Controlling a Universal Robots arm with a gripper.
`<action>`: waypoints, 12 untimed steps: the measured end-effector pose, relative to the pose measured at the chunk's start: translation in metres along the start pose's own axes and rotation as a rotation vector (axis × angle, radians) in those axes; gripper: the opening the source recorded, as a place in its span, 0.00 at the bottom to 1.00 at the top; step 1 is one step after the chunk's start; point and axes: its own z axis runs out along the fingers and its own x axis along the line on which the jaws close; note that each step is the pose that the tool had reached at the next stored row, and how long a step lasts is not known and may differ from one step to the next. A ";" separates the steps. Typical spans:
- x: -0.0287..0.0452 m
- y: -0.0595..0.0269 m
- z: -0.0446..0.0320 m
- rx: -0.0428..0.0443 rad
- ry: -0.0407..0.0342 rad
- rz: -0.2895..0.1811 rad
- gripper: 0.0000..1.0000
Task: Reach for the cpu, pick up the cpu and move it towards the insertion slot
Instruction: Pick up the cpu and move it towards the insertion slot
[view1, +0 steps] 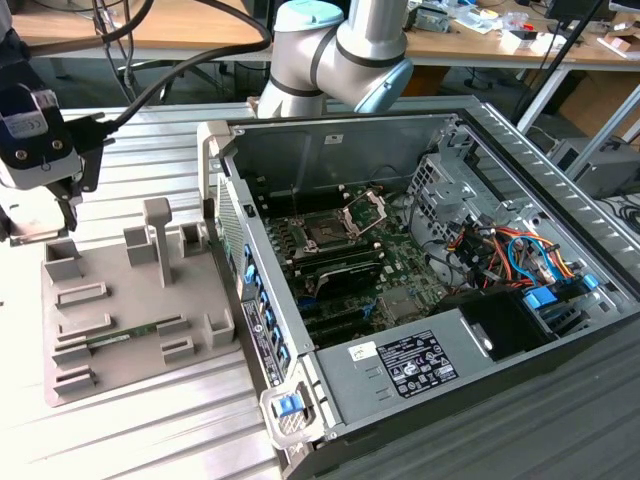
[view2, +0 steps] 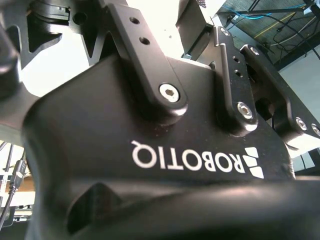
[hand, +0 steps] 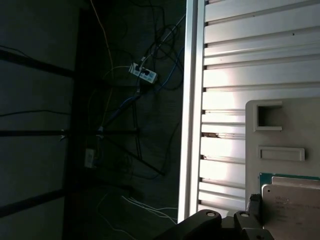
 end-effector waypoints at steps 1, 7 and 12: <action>0.0000 0.0000 -0.0002 0.0000 0.0000 0.000 0.55; 0.0000 0.0001 -0.0022 0.0000 0.0000 0.000 0.55; 0.0000 0.0001 -0.0033 0.0000 -0.0001 0.000 0.55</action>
